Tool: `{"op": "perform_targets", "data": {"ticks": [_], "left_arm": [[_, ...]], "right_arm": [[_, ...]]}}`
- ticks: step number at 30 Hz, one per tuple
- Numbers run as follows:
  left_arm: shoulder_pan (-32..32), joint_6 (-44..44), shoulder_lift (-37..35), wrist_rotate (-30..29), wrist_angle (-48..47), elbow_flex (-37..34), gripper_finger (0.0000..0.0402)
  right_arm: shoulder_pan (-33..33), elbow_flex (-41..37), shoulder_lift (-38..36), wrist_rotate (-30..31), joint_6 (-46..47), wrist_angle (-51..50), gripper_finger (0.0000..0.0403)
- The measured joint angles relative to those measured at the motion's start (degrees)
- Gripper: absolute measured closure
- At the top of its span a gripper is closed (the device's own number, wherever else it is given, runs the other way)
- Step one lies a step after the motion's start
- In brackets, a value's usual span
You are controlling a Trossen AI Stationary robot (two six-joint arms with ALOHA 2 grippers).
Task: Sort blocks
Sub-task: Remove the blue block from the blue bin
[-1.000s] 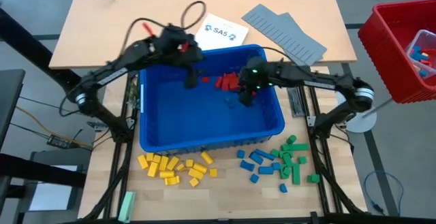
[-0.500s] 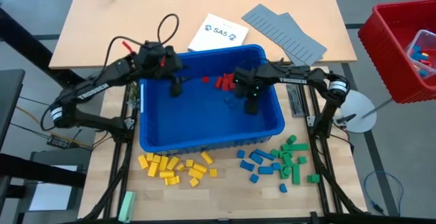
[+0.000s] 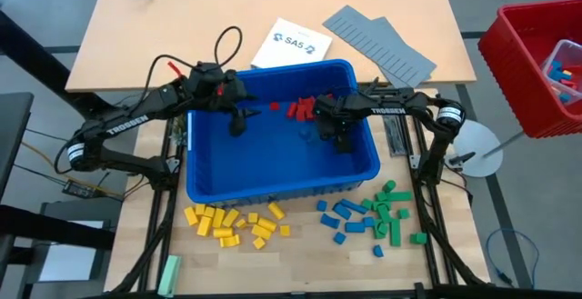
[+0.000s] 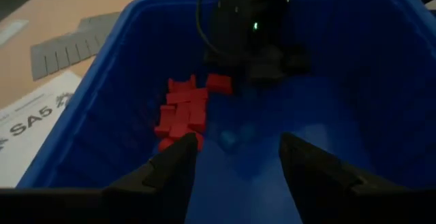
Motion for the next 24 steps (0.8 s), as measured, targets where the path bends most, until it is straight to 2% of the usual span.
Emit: {"op": "perform_targets", "data": {"ticks": [5, 11, 15, 20, 24], "left_arm": [[0.04, -0.22, 0.00, -0.04, 0.19, 0.00, 0.0184], [0.04, -1.20, 0.00, -0.03, 2.61, 0.00, 0.0184], [0.04, -1.42, 0.00, -0.08, 3.21, 0.02, 0.0184], [0.04, -1.53, 0.00, -0.08, 3.28, 0.02, 0.0183], [0.04, -1.67, 0.00, -0.16, 2.83, 0.02, 0.0183]], "right_arm": [[0.13, -3.78, -0.02, -0.16, -2.62, 1.18, 0.0149], [0.10, -8.13, -0.12, 1.10, -0.26, 7.71, 0.0162], [0.18, -9.05, -0.16, 2.46, 0.12, 8.36, 0.0200], [0.84, -7.44, -0.77, 5.60, 1.17, 6.73, 0.0287], [1.39, -3.58, -3.96, 4.82, 4.12, 4.47, 0.0287]]}}
